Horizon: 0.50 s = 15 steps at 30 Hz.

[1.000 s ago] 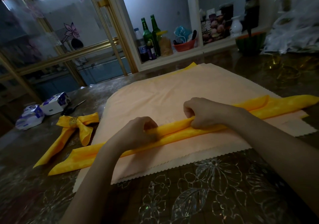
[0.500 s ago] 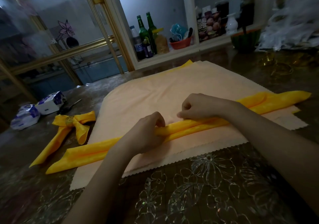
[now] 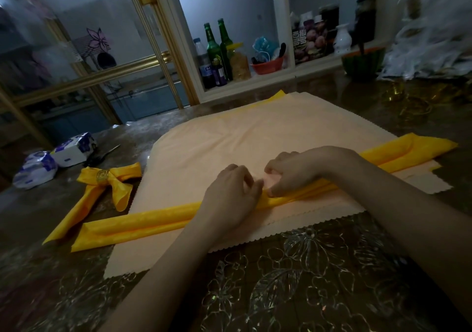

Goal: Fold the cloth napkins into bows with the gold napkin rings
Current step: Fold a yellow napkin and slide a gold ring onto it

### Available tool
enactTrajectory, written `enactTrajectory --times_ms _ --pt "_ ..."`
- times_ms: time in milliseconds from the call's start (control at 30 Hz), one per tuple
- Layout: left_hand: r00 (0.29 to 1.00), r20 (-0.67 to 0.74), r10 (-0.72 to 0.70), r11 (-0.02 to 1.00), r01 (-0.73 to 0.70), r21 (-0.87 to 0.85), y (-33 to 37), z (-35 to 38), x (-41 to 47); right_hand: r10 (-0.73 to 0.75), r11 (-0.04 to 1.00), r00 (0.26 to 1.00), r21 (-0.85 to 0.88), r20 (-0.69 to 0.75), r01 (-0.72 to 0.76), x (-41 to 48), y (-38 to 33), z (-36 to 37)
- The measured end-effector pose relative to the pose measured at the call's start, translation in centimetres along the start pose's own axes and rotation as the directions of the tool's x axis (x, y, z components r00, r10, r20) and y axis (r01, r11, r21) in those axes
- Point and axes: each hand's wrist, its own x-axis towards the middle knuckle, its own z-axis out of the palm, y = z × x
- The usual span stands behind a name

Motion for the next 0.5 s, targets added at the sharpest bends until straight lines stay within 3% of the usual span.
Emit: enactTrajectory --times_ms 133,233,333,500 --pt "0.986 0.167 0.014 0.992 -0.035 0.125 -0.4 1.4 -0.2 0.016 1.000 0.999 0.012 0.037 -0.016 0.2 0.2 1.1" --pt "0.962 0.268 -0.053 0.986 0.009 0.164 -0.8 2.1 0.0 -0.026 1.000 0.992 0.010 -0.120 0.027 -0.9 0.5 3.7" --pt "0.954 0.289 -0.077 0.982 0.023 0.186 -0.7 2.4 0.1 -0.005 1.000 0.965 -0.006 -0.263 0.004 -2.6 1.5 5.6" --pt "0.968 0.247 -0.042 0.980 -0.008 0.201 -0.2 2.2 -0.3 0.081 0.995 0.954 0.074 -0.289 -0.062 -4.2 4.5 5.9"
